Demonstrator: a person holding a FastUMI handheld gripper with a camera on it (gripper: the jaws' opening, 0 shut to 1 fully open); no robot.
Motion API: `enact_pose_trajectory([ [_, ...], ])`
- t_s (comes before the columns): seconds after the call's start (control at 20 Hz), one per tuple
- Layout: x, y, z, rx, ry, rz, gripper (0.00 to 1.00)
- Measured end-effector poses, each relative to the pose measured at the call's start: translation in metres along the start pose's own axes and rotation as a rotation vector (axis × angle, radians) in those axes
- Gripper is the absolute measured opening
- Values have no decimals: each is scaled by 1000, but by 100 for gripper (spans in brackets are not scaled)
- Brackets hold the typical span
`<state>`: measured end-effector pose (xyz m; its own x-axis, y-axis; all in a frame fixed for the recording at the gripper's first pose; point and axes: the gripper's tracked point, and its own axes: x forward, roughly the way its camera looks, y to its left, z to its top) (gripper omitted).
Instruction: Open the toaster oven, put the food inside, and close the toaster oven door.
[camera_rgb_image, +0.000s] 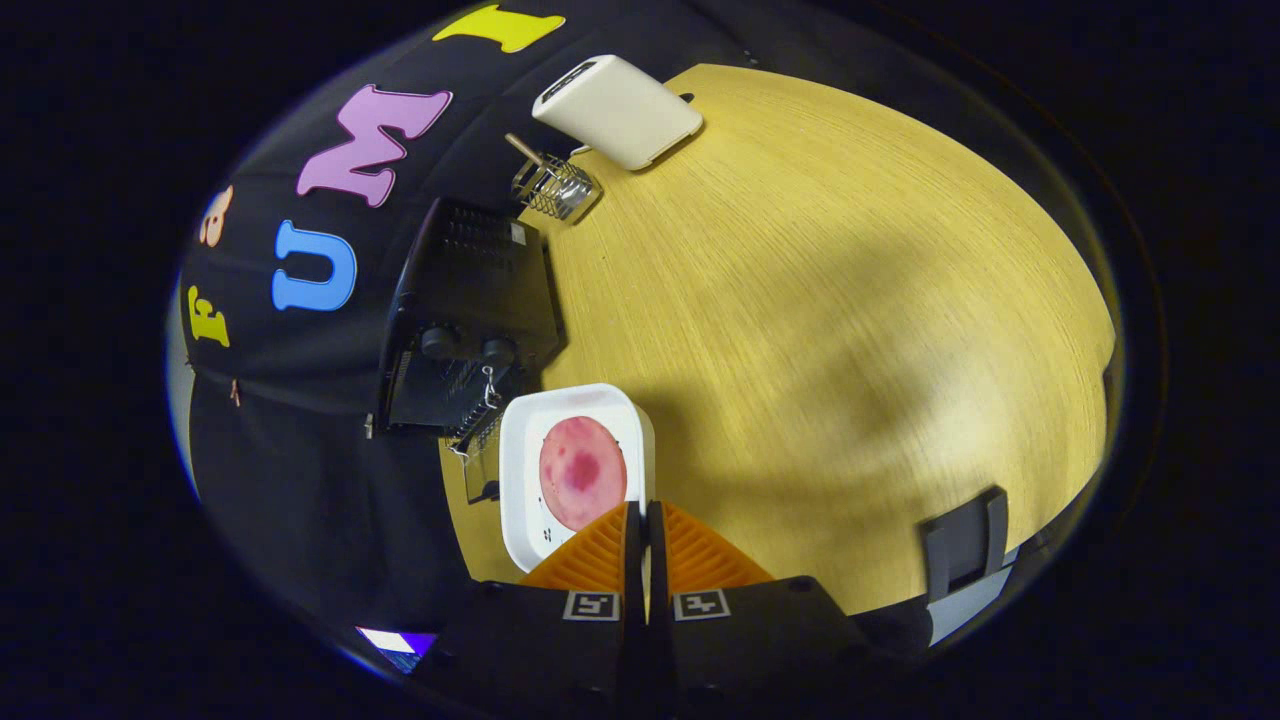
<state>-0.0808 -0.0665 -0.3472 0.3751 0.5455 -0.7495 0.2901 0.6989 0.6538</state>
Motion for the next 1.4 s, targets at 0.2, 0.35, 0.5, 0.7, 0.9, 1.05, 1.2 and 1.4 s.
enact_pose_trajectory([
  [0.2,16,49,-19,34,-26,27,5],
  [0.35,39,85,-31,58,-40,37,5],
  [0.5,68,117,-39,119,-68,37,5],
  [0.7,104,148,-48,213,-116,21,5],
  [0.9,135,177,-46,317,-184,-15,5],
  [1.05,152,199,-32,412,-268,-45,5],
  [1.2,172,224,-23,511,-326,-61,5],
  [1.4,201,250,-16,654,-390,-76,5],
])
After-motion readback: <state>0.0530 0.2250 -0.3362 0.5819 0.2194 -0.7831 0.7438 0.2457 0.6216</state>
